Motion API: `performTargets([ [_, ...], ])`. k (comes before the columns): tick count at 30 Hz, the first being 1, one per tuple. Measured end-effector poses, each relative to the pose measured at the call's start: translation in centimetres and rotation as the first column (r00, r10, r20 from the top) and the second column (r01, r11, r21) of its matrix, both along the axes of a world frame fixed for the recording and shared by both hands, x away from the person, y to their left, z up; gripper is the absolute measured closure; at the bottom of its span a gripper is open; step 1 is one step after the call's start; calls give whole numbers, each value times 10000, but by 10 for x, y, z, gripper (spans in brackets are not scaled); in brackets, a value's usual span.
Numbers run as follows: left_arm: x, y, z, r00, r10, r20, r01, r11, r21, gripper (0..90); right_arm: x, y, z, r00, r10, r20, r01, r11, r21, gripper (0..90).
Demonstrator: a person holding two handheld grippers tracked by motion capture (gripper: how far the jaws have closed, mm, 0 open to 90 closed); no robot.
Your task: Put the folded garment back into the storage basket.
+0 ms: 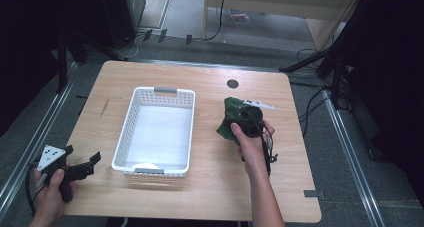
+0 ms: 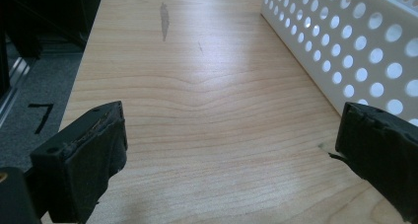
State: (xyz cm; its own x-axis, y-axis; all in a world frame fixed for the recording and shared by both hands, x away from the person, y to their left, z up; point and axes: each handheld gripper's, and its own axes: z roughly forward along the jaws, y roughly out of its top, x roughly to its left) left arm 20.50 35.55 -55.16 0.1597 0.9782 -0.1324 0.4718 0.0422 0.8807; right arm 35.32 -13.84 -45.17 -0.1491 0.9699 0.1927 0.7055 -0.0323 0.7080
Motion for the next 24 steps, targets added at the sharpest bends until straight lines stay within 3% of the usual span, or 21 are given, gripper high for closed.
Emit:
performTargets([
  [9, 0, 0, 0, 10000, 0, 19, 0, 10000, 16, 3, -5, 26, 23, 9990, 413, 169, -413, 9991, 18, 251],
  [24, 0, 0, 0, 10000, -29, 49, 29, 10000, 7, 3, -5, 74, 39, 9943, 1019, 301, -1023, 9947, 115, 244],
])
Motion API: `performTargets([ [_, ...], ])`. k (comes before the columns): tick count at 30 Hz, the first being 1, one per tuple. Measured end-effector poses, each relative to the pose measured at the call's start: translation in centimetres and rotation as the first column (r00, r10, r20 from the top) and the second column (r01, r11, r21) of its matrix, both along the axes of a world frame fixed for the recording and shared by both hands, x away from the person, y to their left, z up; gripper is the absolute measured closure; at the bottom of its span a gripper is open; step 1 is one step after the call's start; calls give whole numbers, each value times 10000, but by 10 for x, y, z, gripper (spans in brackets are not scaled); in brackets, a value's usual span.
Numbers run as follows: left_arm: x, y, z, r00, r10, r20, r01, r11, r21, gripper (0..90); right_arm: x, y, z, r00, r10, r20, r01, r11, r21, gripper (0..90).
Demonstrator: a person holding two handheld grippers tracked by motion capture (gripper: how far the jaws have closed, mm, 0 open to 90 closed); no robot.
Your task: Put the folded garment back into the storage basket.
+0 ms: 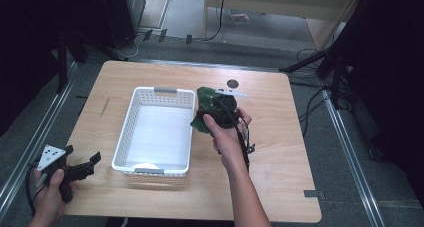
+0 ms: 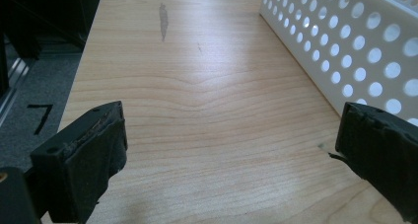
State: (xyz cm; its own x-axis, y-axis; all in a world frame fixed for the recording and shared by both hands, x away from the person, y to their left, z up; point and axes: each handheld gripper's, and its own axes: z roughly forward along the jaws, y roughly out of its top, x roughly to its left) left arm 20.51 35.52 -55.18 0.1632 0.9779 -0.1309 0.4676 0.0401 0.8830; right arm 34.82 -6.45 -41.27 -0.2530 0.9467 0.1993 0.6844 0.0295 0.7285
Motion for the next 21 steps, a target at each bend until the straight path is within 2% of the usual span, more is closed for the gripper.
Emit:
performTargets([
  [21, 0, 0, 0, 10000, -40, -1, 40, 10000, 0, 3, -1, 57, 10, 9960, 883, 123, -882, 9961, -51, 237],
])
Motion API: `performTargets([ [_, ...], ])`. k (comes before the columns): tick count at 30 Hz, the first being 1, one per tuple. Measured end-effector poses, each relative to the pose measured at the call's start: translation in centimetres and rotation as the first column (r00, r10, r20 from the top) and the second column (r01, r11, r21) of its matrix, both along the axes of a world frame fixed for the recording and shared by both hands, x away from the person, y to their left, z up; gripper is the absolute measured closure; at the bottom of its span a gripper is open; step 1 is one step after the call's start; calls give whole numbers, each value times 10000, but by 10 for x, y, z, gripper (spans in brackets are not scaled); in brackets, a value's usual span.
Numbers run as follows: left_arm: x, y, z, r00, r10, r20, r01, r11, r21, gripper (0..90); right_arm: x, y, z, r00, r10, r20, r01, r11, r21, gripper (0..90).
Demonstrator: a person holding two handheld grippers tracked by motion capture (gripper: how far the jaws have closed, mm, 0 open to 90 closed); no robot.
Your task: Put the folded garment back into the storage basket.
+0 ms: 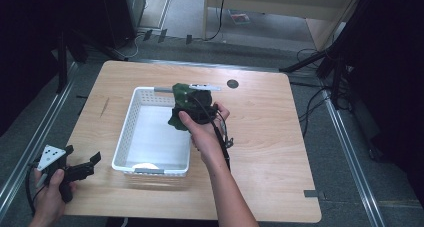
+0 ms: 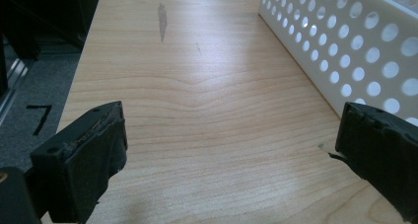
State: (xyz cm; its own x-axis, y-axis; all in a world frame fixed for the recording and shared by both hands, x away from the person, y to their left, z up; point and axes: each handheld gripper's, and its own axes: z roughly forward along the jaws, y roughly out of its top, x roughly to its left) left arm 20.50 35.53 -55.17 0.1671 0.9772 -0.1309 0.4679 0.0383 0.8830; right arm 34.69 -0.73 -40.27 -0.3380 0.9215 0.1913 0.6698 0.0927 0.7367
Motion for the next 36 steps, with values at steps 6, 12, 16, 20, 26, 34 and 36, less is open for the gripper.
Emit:
performTargets([
  [6, 0, 0, 0, 10000, -4, -8, 4, 10000, 10, 3, 0, 19, -2, 9995, 301, -63, -302, 9995, -68, 237],
  [12, 0, 0, 0, 10000, -16, 11, 16, 10000, -16, 3, -1, 37, -7, 9985, 528, -141, -529, 9986, -42, 232],
  [16, 0, 0, 0, 10000, -22, 17, 22, 10000, -15, 3, 0, 49, -14, 9979, 574, -292, -576, 9983, -82, 231],
  [20, 0, 0, 0, 10000, -30, 17, 30, 10000, -16, 3, 1, 58, -21, 9970, 671, -384, -677, 9976, -124, 229],
  [26, 0, 0, 0, 10000, -20, 10, 20, 10000, -25, 3, 4, 72, -32, 9958, 714, -565, -722, 9973, -128, 228],
  [34, 0, 1, 0, 10000, -30, 5, 30, 10000, -32, 3, 11, 96, -58, 9919, 636, -1099, -678, 9971, -349, 213],
  [36, 0, 1, 0, 10000, -37, 8, 37, 10000, -35, 3, 12, 100, -64, 9902, 651, -1232, -714, 9964, -467, 209],
])
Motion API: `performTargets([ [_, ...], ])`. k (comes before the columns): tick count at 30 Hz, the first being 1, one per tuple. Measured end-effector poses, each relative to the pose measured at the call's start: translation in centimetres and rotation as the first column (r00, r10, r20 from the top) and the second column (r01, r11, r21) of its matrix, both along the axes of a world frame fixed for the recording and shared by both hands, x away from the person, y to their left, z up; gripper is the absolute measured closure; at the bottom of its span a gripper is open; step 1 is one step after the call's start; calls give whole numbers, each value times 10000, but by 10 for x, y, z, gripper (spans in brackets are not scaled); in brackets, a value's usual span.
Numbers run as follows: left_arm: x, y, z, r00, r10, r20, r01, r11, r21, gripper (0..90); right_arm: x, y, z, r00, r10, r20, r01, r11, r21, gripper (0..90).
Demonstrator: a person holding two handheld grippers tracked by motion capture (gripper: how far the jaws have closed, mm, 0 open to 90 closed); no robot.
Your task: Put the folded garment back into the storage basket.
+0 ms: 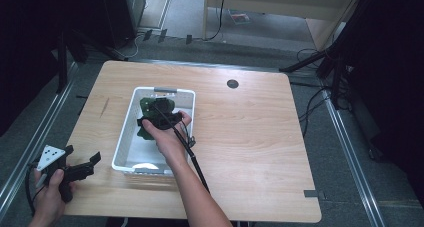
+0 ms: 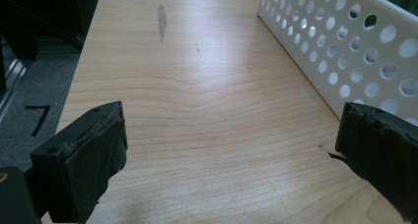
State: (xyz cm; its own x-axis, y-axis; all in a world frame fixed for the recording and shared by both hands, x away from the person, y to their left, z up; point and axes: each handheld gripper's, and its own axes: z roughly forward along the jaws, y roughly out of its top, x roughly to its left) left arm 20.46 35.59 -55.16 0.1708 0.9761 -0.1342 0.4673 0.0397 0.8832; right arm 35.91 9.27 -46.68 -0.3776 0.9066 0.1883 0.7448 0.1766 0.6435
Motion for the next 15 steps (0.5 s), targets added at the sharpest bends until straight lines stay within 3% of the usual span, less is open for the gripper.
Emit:
performTargets([
  [11, 0, 0, 0, 10000, -1, 7, 1, 10000, -36, 3, 11, 7, -30, 9946, -178, -1021, 100, 9971, -758, 208],
  [15, 0, 0, 0, 10000, 2, 7, -2, 10000, -33, 3, 13, 6, -33, 9928, -191, -1185, 105, 9973, -727, 206],
])
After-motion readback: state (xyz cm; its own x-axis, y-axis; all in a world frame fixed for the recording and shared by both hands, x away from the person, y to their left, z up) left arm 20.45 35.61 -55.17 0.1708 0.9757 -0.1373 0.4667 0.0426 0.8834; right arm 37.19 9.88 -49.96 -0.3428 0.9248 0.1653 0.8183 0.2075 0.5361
